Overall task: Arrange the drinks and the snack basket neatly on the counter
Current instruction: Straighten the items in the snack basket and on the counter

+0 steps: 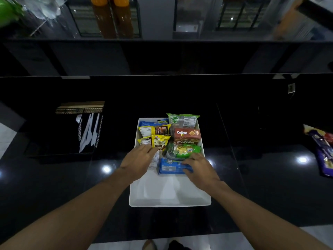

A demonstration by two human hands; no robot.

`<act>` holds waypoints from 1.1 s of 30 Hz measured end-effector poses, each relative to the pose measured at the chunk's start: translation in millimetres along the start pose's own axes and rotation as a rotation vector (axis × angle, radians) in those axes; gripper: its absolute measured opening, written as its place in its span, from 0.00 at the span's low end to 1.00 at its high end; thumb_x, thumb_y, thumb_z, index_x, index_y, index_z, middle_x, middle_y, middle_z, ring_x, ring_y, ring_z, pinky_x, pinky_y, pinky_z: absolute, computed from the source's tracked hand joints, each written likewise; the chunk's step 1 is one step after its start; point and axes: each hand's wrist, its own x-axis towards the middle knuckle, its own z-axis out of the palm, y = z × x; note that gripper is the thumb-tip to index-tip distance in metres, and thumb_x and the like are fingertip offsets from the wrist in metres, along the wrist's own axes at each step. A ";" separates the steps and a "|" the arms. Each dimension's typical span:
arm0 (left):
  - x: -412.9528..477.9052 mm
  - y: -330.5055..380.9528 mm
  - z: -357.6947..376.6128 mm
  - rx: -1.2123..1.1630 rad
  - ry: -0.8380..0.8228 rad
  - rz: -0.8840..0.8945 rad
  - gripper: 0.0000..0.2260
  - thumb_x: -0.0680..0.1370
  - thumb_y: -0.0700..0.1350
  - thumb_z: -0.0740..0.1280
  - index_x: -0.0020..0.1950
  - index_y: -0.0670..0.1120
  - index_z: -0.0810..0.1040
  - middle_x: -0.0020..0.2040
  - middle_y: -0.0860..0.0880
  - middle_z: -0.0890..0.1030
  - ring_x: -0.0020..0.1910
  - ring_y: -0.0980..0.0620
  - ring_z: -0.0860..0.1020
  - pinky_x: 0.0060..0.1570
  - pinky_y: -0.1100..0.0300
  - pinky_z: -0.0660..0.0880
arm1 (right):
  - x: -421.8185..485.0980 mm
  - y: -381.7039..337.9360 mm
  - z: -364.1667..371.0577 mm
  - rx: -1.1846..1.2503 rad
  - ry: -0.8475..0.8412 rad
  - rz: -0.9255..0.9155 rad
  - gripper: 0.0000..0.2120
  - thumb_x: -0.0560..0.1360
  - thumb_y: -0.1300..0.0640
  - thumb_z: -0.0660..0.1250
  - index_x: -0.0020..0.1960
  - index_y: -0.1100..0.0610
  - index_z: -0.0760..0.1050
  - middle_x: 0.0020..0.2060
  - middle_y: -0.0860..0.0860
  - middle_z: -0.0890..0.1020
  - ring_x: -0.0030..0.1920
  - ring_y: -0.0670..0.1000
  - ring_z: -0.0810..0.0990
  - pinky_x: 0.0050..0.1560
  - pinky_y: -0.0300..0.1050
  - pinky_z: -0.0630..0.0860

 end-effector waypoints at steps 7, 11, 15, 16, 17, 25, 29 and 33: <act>-3.2 -2.7 -8.2 0.018 0.009 0.013 0.28 0.78 0.39 0.67 0.77 0.47 0.64 0.66 0.47 0.73 0.63 0.47 0.71 0.60 0.54 0.70 | -2.8 -0.7 -5.6 0.004 0.045 0.006 0.19 0.78 0.52 0.71 0.68 0.54 0.77 0.62 0.49 0.75 0.66 0.49 0.71 0.64 0.41 0.70; -6.0 -4.2 -9.1 0.024 0.001 0.014 0.28 0.79 0.40 0.65 0.78 0.48 0.62 0.67 0.48 0.71 0.64 0.48 0.69 0.60 0.55 0.69 | -1.8 -2.1 -6.1 0.007 0.067 0.047 0.17 0.79 0.53 0.71 0.67 0.54 0.78 0.63 0.49 0.74 0.66 0.48 0.70 0.65 0.41 0.70; -6.3 -6.7 -7.6 0.042 -0.019 0.013 0.28 0.79 0.40 0.66 0.78 0.48 0.62 0.68 0.48 0.71 0.65 0.48 0.69 0.60 0.55 0.69 | -0.5 -6.4 -3.4 0.012 0.061 0.098 0.19 0.78 0.54 0.71 0.68 0.53 0.74 0.66 0.49 0.70 0.68 0.49 0.70 0.64 0.46 0.75; -7.0 -7.1 -7.4 0.049 -0.016 0.015 0.28 0.79 0.41 0.66 0.78 0.48 0.62 0.68 0.48 0.71 0.65 0.48 0.69 0.60 0.55 0.70 | -0.4 -7.1 -3.0 0.004 0.074 0.102 0.21 0.77 0.53 0.72 0.69 0.52 0.72 0.66 0.49 0.68 0.67 0.49 0.70 0.62 0.47 0.77; -7.6 -7.3 -7.7 0.054 -0.005 0.017 0.28 0.79 0.41 0.67 0.78 0.48 0.63 0.68 0.48 0.71 0.66 0.48 0.69 0.61 0.55 0.70 | -0.3 -7.2 -2.9 -0.013 0.094 0.100 0.25 0.76 0.53 0.73 0.70 0.51 0.69 0.67 0.49 0.67 0.67 0.50 0.70 0.60 0.47 0.78; -8.5 -11.4 -13.2 0.194 0.064 -0.018 0.37 0.76 0.48 0.69 0.81 0.50 0.54 0.81 0.43 0.52 0.79 0.41 0.53 0.75 0.48 0.57 | 14.1 2.0 -7.7 -0.251 0.076 0.070 0.56 0.72 0.41 0.74 0.82 0.48 0.36 0.81 0.52 0.39 0.81 0.55 0.37 0.78 0.58 0.49; -3.1 -13.0 -7.5 0.196 0.008 -0.064 0.41 0.77 0.46 0.66 0.81 0.52 0.42 0.81 0.44 0.40 0.80 0.43 0.42 0.77 0.49 0.52 | 22.5 3.6 -9.5 -0.279 0.024 0.081 0.57 0.73 0.39 0.73 0.81 0.49 0.31 0.80 0.51 0.31 0.78 0.54 0.27 0.76 0.58 0.43; -1.0 -16.5 -2.5 0.205 -0.024 -0.083 0.45 0.76 0.49 0.69 0.81 0.53 0.38 0.81 0.45 0.37 0.80 0.44 0.40 0.77 0.48 0.52 | 24.8 2.0 -10.8 -0.279 0.012 0.083 0.57 0.73 0.40 0.73 0.81 0.50 0.30 0.80 0.52 0.31 0.78 0.55 0.28 0.78 0.60 0.50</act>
